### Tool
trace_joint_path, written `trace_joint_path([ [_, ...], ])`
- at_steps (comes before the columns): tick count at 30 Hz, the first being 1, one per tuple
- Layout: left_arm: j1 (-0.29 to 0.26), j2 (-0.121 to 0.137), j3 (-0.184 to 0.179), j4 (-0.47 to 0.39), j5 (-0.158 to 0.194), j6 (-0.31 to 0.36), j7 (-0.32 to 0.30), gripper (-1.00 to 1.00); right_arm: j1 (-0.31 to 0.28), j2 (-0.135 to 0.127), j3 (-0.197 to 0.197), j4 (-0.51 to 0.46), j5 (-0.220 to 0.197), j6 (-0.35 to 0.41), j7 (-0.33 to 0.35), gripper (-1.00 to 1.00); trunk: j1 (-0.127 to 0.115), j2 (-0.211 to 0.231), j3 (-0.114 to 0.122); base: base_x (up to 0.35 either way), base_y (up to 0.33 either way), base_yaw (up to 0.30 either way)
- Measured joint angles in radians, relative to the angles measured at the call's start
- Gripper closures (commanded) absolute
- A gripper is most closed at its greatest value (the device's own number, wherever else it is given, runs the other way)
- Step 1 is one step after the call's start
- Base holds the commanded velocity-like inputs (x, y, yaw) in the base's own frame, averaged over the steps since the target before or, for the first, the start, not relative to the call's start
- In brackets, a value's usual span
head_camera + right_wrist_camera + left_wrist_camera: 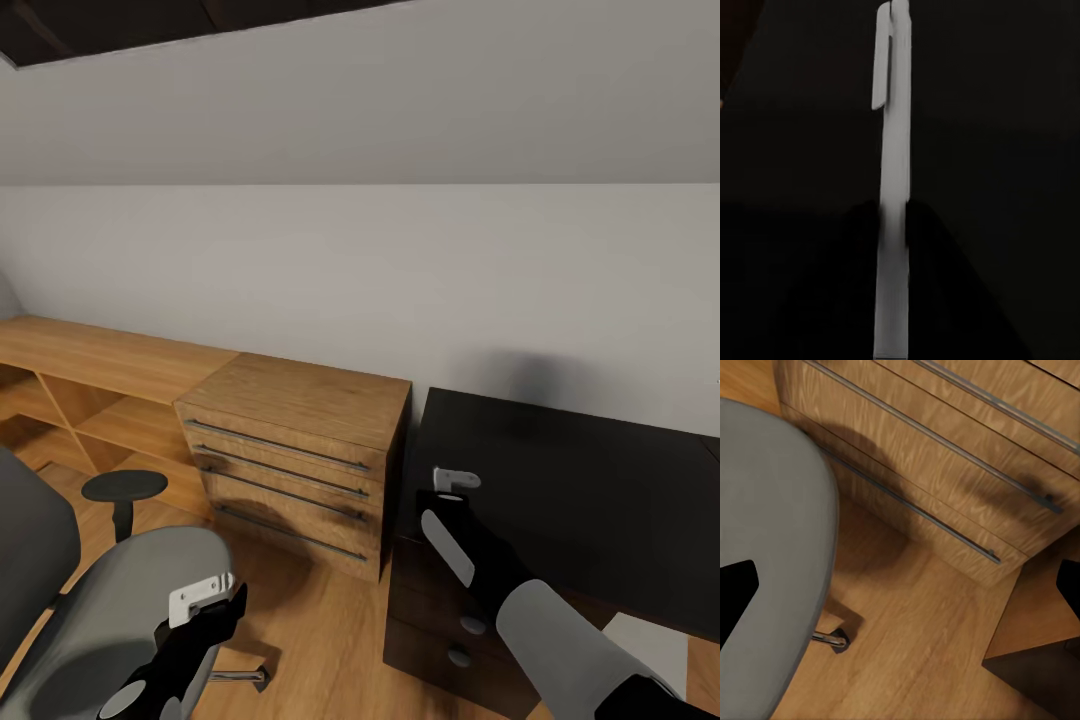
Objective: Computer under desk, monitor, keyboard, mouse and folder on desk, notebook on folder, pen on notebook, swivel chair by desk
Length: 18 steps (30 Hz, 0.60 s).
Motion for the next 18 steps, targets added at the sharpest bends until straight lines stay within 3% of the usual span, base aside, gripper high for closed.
trace_joint_path([
  [18, 0.0, 0.0, 0.0, 0.0, 0.0, 0.0, 0.0, -1.0, 0.0, -0.001, 0.0, -0.001, -0.001, 0.0, -0.001, 1.0, 0.0, 0.0, 0.0, 0.0, 0.0, 0.0],
])
